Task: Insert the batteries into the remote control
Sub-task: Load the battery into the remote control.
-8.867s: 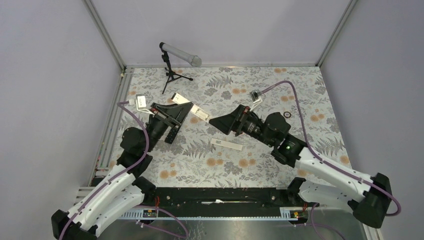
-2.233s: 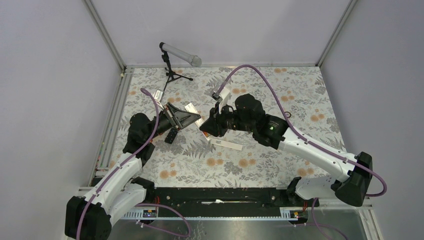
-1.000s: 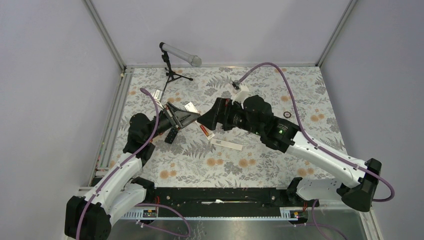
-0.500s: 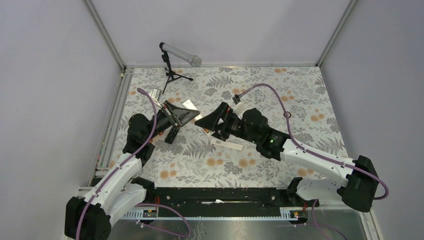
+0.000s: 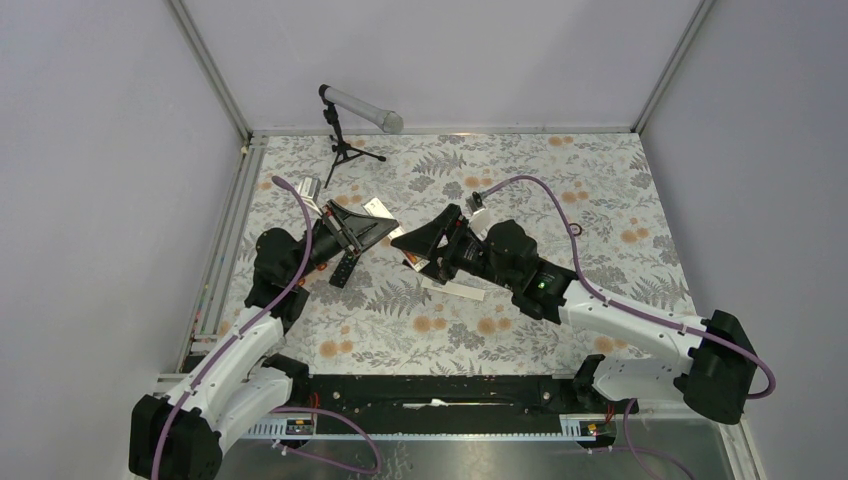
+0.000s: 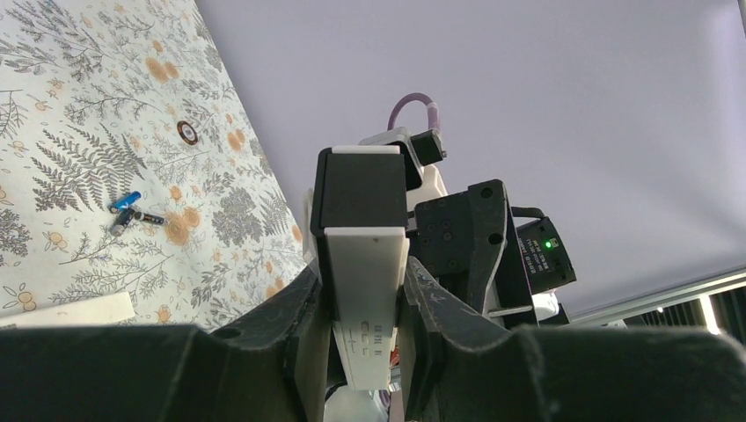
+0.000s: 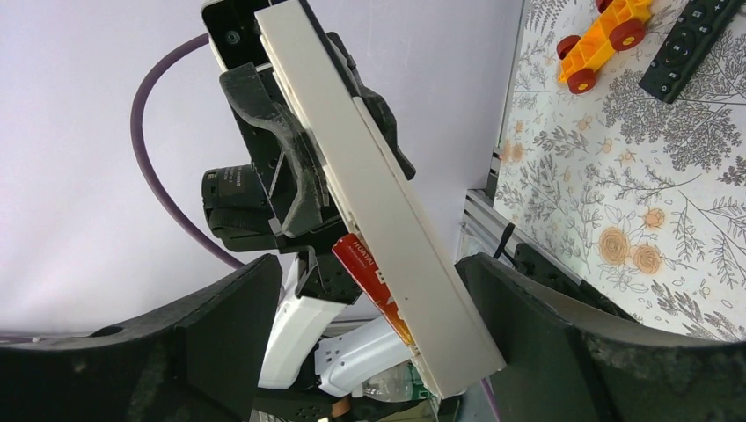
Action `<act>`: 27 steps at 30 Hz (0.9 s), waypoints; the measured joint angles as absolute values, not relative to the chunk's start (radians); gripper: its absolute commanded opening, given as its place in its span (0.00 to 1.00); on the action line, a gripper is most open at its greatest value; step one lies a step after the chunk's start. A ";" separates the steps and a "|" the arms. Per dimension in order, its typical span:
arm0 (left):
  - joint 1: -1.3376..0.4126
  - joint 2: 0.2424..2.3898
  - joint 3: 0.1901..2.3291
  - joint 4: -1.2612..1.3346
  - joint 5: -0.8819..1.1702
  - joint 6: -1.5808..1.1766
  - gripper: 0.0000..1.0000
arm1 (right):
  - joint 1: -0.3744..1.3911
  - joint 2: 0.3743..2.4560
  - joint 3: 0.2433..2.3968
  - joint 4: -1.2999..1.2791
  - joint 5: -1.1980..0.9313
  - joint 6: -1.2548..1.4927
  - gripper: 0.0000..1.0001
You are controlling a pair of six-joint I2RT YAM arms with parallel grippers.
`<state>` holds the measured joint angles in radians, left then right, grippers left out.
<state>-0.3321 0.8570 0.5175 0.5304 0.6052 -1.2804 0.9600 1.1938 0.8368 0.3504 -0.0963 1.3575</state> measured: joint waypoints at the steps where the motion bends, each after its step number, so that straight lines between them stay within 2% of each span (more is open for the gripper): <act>1: -0.332 0.857 0.517 0.531 0.605 -1.280 0.00 | 0.960 1.194 0.836 0.351 -0.097 1.363 0.85; 4: -0.332 0.857 0.517 0.533 0.606 -1.279 0.00 | 0.959 1.195 0.836 0.352 -0.097 1.377 0.82; 8: -0.332 0.849 0.520 0.532 0.606 -1.263 0.00 | 0.952 1.198 0.832 0.353 -0.099 1.397 0.73; 16: -0.333 0.844 0.524 0.542 0.613 -1.232 0.00 | 0.942 1.211 0.830 0.358 -0.109 1.427 0.72; 27: -0.334 0.845 0.524 0.564 0.617 -1.232 0.00 | 0.936 1.214 0.826 0.365 -0.126 1.438 0.64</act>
